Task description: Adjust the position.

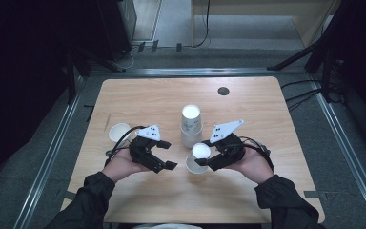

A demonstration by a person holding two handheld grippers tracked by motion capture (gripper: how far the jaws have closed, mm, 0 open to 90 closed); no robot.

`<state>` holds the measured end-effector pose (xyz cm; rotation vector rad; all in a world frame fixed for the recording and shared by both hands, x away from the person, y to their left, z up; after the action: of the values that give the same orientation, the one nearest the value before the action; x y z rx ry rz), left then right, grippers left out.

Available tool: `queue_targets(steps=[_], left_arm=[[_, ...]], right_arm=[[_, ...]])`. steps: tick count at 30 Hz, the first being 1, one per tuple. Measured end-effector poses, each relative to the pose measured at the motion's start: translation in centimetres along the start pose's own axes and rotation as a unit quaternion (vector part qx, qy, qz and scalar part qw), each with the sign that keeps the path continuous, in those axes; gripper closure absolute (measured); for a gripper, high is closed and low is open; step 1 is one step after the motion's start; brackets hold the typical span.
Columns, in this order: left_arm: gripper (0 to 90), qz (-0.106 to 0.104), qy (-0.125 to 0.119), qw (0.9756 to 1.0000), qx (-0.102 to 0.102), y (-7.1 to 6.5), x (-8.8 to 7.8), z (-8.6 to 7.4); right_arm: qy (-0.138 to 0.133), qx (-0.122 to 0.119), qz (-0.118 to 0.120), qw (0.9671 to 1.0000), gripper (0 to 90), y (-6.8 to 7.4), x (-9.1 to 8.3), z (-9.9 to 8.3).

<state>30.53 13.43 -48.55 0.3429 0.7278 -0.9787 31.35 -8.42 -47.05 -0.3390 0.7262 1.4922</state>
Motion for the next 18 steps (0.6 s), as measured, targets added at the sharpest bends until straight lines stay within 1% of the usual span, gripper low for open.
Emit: queue_targets(steps=[3,4,6,10,14,18], left_arm=[[17.0,-0.001,-0.001,1.0,0.005,-0.2,0.0,0.0],[17.0,-0.001,-0.001,1.0,0.005,-0.2,0.0,0.0],[17.0,0.001,-0.004,1.0,0.008,-0.3,-0.1,0.0],[17.0,-0.005,-0.005,1.0,0.005,-0.5,0.0,0.1],[17.0,-0.014,-0.01,0.9998,0.008,-0.9,0.2,0.2],[17.0,-0.019,-0.009,0.9996,0.019,-1.5,0.7,0.4]], right_arm=[[-0.001,-0.004,0.006,1.0,35.6,0.1,0.4,0.2],[-0.003,-0.008,0.008,0.9999,35.6,0.1,0.4,0.3],[-0.009,-0.007,0.014,0.9998,35.6,0.1,0.5,0.5],[-0.016,-0.011,0.02,0.9996,35.6,0.2,0.7,0.6],[-0.022,-0.01,0.026,0.9994,35.7,0.3,0.7,0.8],[-0.035,-0.009,0.032,0.9988,35.8,0.5,0.5,1.2]])
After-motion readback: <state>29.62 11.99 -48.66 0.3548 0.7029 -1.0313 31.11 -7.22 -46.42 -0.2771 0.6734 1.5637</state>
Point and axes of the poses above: each handheld gripper's, and its own axes: x roughly forward along the jaws, z roughly out of its top, y roughly to its left, the point moved 4 cm from there along x, roughly forward along the jaws, and after that the axes turned 13 degrees about z, right-handed, at the moved point
